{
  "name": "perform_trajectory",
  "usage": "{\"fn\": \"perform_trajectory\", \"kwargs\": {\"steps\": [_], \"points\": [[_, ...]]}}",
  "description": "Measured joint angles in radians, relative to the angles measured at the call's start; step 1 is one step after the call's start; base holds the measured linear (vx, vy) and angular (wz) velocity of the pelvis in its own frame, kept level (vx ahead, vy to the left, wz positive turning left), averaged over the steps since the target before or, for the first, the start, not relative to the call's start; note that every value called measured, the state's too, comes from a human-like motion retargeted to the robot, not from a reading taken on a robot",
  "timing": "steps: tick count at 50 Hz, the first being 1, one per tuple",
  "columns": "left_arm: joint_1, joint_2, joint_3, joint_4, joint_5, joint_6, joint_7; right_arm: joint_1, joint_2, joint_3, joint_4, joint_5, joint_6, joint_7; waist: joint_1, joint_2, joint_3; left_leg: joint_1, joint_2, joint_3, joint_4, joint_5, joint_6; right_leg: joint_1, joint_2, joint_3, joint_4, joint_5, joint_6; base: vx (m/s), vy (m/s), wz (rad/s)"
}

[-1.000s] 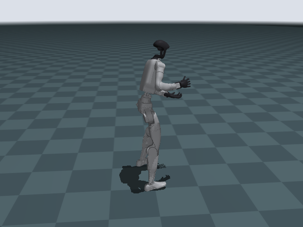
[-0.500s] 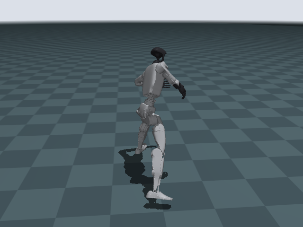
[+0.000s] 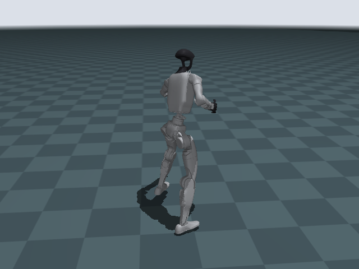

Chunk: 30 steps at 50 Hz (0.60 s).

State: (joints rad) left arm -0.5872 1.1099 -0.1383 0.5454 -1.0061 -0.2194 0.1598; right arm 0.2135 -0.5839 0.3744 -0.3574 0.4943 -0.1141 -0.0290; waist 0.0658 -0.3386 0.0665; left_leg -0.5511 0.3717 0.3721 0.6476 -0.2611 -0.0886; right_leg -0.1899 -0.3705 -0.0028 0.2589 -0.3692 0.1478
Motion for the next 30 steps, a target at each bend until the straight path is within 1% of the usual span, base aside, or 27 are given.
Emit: {"fn": "perform_trajectory", "kwargs": {"steps": [2, 3, 5, 7, 8, 10, 11, 12, 13, 15, 16, 17, 18, 19, 20, 21, 22, 23, 24, 25, 27, 28, 30], "points": [[0.065, -0.036, 0.065, -0.079, 0.084, -0.011, 0.071, -0.040, 0.046, -0.029, 0.045, -0.058, -0.005, -0.031, 0.024, 0.003, 0.000, 0.078, 0.052, -0.032, -0.238, -0.028, 0.042, -0.010, -0.018, 0.040, 0.025, -0.009, 0.017, 0.35, 0.77, -1.21], [0.098, -0.064, 0.095, -0.121, 0.132, -0.020, 0.116, -0.057, 0.073, -0.039, 0.067, -0.078, -0.012, -0.055, 0.036, 0.006, 0.006, 0.117, 0.061, -0.081, -0.340, -0.017, 0.048, -0.005, -0.027, 0.058, 0.030, -0.014, 0.023, 0.34, 0.82, -1.09], [0.155, -0.141, 0.127, -0.207, 0.228, -0.049, 0.230, -0.084, 0.133, -0.048, 0.113, -0.094, -0.031, -0.121, 0.050, 0.017, 0.021, 0.168, 0.059, -0.203, -0.448, 0.049, 0.030, 0.029, -0.048, 0.076, 0.023, -0.021, 0.026, 0.32, 0.83, -0.68], [0.176, -0.248, 0.095, -0.270, 0.333, -0.080, 0.365, -0.103, 0.206, -0.040, 0.165, -0.057, -0.058, -0.207, 0.054, 0.016, 0.035, 0.167, 0.031, -0.262, -0.436, 0.110, -0.047, 0.068, -0.083, 0.054, 0.013, -0.001, 0.017, 0.25, 0.78, 0.09], [0.177, -0.307, 0.064, -0.286, 0.378, -0.093, 0.423, -0.109, 0.244, -0.027, 0.191, -0.015, -0.077, -0.255, 0.058, 0.009, 0.043, 0.155, 0.012, -0.267, -0.411, 0.113, -0.104, 0.083, -0.107, 0.031, 0.012, 0.021, 0.011, 0.17, 0.77, 0.52], [0.164, -0.442, -0.009, -0.300, 0.458, -0.099, 0.509, -0.134, 0.321, 0.029, 0.251, 0.130, -0.134, -0.351, 0.075, -0.027, 0.070, 0.123, -0.081, -0.258, -0.371, 0.093, -0.173, 0.087, -0.201, -0.032, 0.025, 0.082, -0.002, 0.07, 0.83, 0.79], [0.153, -0.516, -0.042, -0.295, 0.481, -0.088, 0.524, -0.159, 0.355, 0.078, 0.287, 0.258, -0.180, -0.378, 0.096, -0.037, 0.093, 0.116, -0.126, -0.257, -0.376, 0.088, -0.173, 0.074, -0.233, -0.061, 0.046, 0.111, -0.012, 0.01, 0.78, 0.63], [0.151, -0.586, -0.068, -0.295, 0.501, -0.075, 0.529, -0.187, 0.384, 0.128, 0.321, 0.383, -0.222, -0.393, 0.120, -0.037, 0.114, 0.115, -0.149, -0.260, -0.388, 0.087, -0.173, 0.060, -0.241, -0.087, 0.068, 0.133, -0.027, 0.01, 0.60, 0.16], [0.169, -0.648, -0.080, -0.304, 0.517, -0.059, 0.516, -0.219, 0.403, 0.180, 0.349, 0.500, -0.255, -0.383, 0.149, -0.018, 0.132, 0.126, -0.130, -0.269, -0.413, 0.092, -0.173, 0.042, -0.202, -0.105, 0.097, 0.142, -0.052, 0.03, 0.38, -0.29], [0.236, -0.756, -0.083, -0.341, 0.557, -0.040, 0.478, -0.286, 0.425, 0.255, 0.388, 0.644, -0.305, -0.343, 0.196, 0.036, 0.153, 0.143, -0.053, -0.280, -0.460, 0.106, -0.152, 0.000, -0.078, -0.137, 0.144, 0.154, -0.096, 0.02, 0.18, -0.65], [0.279, -0.807, -0.087, -0.364, 0.575, -0.043, 0.475, -0.314, 0.430, 0.272, 0.395, 0.654, -0.322, -0.336, 0.205, 0.042, 0.155, 0.146, -0.052, -0.266, -0.479, 0.114, -0.107, -0.020, -0.055, -0.169, 0.147, 0.170, -0.101, -0.01, 0.23, -0.49], [0.323, -0.855, -0.095, -0.387, 0.598, -0.038, 0.472, -0.344, 0.430, 0.283, 0.406, 0.623, -0.315, -0.330, 0.210, 0.046, 0.154, 0.144, -0.057, -0.252, -0.498, 0.120, -0.064, -0.039, -0.041, -0.214, 0.148, 0.190, -0.104, -0.02, 0.33, -0.20], [0.366, -0.899, -0.109, -0.412, 0.629, -0.017, 0.472, -0.382, 0.419, 0.285, 0.429, 0.510, -0.259, -0.324, 0.208, 0.048, 0.147, 0.135, -0.073, -0.235, -0.517, 0.122, -0.023, -0.056, -0.047, -0.286, 0.143, 0.215, -0.102, -0.01, 0.33, -0.15], [0.409, -0.927, -0.123, -0.433, 0.674, 0.017, 0.463, -0.418, 0.411, 0.289, 0.449, 0.389, -0.172, -0.296, 0.209, 0.050, 0.145, 0.134, -0.080, -0.216, -0.534, 0.118, -0.004, -0.060, -0.052, -0.377, 0.138, 0.229, -0.107, -0.01, 0.32, -0.18], [0.452, -0.948, -0.139, -0.454, 0.726, 0.059, 0.448, -0.453, 0.403, 0.296, 0.467, 0.263, -0.068, -0.257, 0.212, 0.053, 0.145, 0.137, -0.082, -0.196, -0.551, 0.111, 0.004, -0.057, -0.058, -0.477, 0.132, 0.238, -0.115, -0.01, 0.29, -0.32], [0.489, -0.951, -0.154, -0.470, 0.775, 0.086, 0.426, -0.476, 0.406, 0.305, 0.476, 0.187, -0.007, -0.213, 0.217, 0.056, 0.148, 0.143, -0.083, -0.178, -0.562, 0.099, -0.002, -0.045, -0.063, -0.568, 0.123, 0.244, -0.123, -0.01, 0.27, -0.36], [0.522, -0.950, -0.169, -0.487, 0.823, 0.106, 0.409, -0.496, 0.412, 0.312, 0.482, 0.123, 0.034, -0.186, 0.221, 0.058, 0.152, 0.147, -0.085, -0.162, -0.572, 0.089, -0.008, -0.033, -0.067, -0.648, 0.113, 0.249, -0.128, -0.01, 0.25, -0.32], [0.549, -0.938, -0.182, -0.504, 0.871, 0.110, 0.400, -0.508, 0.426, 0.316, 0.482, 0.082, 0.034, -0.191, 0.226, 0.062, 0.158, 0.151, -0.088, -0.151, -0.578, 0.082, -0.017, -0.022, -0.068, -0.706, 0.101, 0.255, -0.126, -0.02, 0.22, -0.27], [0.568, -0.912, -0.194, -0.518, 0.925, 0.101, 0.404, -0.519, 0.443, 0.321, 0.483, 0.035, -0.003, -0.237, 0.231, 0.064, 0.164, 0.152, -0.092, -0.143, -0.582, 0.078, -0.023, -0.016, -0.070, -0.740, 0.091, 0.264, -0.121, -0.02, 0.19, -0.23], [0.584, -0.880, -0.206, -0.530, 0.982, 0.086, 0.413, -0.530, 0.460, 0.325, 0.483, -0.015, -0.059, -0.304, 0.236, 0.066, 0.170, 0.154, -0.097, -0.137, -0.584, 0.075, -0.027, -0.013, -0.072, -0.763, 0.081, 0.273, -0.115, -0.03, 0.16, -0.23], [0.602, -0.793, -0.226, -0.549, 1.087, 0.047, 0.429, -0.556, 0.488, 0.330, 0.503, -0.170, -0.173, -0.466, 0.244, 0.072, 0.177, 0.154, -0.108, -0.128, -0.585, 0.072, -0.020, -0.018, -0.081, -0.752, 0.064, 0.302, -0.098, -0.04, 0.13, -0.23], [0.608, -0.748, -0.237, -0.559, 1.132, 0.030, 0.433, -0.572, 0.499, 0.330, 0.522, -0.266, -0.208, -0.542, 0.246, 0.076, 0.178, 0.156, -0.114, -0.124, -0.586, 0.070, -0.014, -0.021, -0.086, -0.733, 0.054, 0.318, -0.088, -0.04, 0.10, -0.18], [0.619, -0.665, -0.259, -0.582, 1.206, 0.009, 0.435, -0.605, 0.518, 0.331, 0.574, -0.476, -0.220, -0.668, 0.244, 0.087, 0.181, 0.160, -0.125, -0.114, -0.588, 0.062, -0.005, -0.024, -0.093, -0.683, 0.029, 0.348, -0.067, -0.05, 0.08, -0.11]]}}
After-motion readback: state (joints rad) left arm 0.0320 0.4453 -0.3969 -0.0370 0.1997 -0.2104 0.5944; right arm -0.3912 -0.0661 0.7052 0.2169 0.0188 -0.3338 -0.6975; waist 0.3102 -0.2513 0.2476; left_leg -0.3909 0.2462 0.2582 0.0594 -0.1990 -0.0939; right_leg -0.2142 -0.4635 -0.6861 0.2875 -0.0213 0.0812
